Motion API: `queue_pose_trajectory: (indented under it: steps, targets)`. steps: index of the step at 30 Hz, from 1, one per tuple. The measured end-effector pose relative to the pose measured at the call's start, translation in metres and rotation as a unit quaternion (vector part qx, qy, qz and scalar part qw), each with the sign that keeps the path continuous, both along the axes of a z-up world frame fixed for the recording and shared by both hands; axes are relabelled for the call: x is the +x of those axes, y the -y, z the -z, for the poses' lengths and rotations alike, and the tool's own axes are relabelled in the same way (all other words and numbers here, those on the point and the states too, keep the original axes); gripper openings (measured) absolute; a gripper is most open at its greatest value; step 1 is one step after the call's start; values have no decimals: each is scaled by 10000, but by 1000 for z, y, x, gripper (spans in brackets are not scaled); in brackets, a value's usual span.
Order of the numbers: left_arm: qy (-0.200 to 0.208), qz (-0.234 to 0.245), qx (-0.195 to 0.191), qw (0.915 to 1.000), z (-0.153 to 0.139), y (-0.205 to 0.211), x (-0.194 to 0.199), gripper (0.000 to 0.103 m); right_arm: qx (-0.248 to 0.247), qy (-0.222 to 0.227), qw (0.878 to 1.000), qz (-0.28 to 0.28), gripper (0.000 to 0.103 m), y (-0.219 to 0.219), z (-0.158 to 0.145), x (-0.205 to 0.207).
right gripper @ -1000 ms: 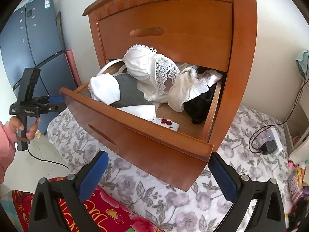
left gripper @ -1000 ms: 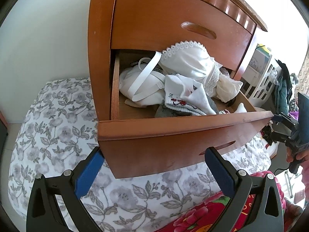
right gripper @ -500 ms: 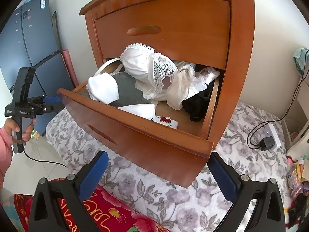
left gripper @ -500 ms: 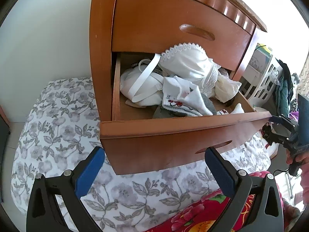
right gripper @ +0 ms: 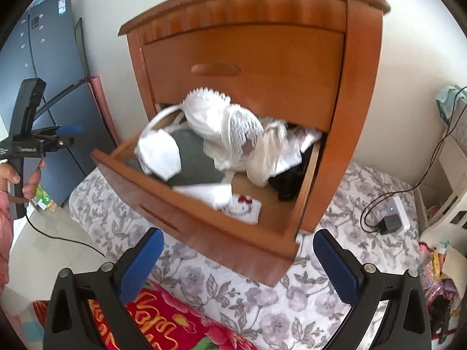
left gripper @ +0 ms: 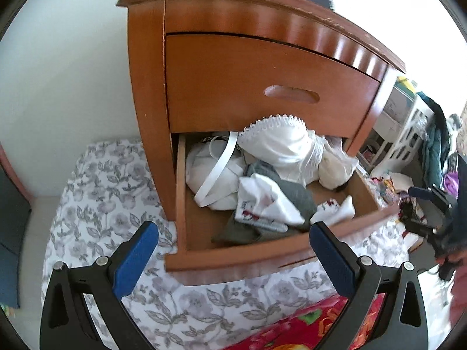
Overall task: Take underwear out of drawer
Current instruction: 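Bring both tools over the open drawer of clothes, then grasp the white Hello Kitty sock with the right tool while the left grasps a white sock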
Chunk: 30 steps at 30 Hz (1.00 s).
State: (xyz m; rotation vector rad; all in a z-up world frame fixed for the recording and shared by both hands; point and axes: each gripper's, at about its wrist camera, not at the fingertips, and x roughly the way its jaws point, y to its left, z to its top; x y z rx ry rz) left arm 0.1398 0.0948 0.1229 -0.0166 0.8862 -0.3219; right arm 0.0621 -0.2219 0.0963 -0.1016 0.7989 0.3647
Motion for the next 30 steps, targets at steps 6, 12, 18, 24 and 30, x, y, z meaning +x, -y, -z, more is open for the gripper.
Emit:
queue_pose_trajectory:
  steps: [6, 12, 18, 24, 30]
  targets:
    - [-439, -73, -231, 9987, -2, 26, 34, 103, -22, -21, 10000, -3, 103, -12, -25, 26]
    - [-962, -65, -104, 9953, 21, 43, 62, 103, -19, -379, 9993, 34, 96, -20, -24, 62]
    - [-1572, -226, -342, 9867, 45, 36, 84, 97, 219, -967, 9945, 350, 81, -15, -5, 105]
    - [-1803, -173, -475, 9823, 55, 37, 91, 83, 355, -1343, 9892, 476, 73, -14, 16, 126]
    - [-1919, 53, -491, 9802, 58, 48, 90, 56, 521, -1895, 9801, 271, 65, -20, 30, 131]
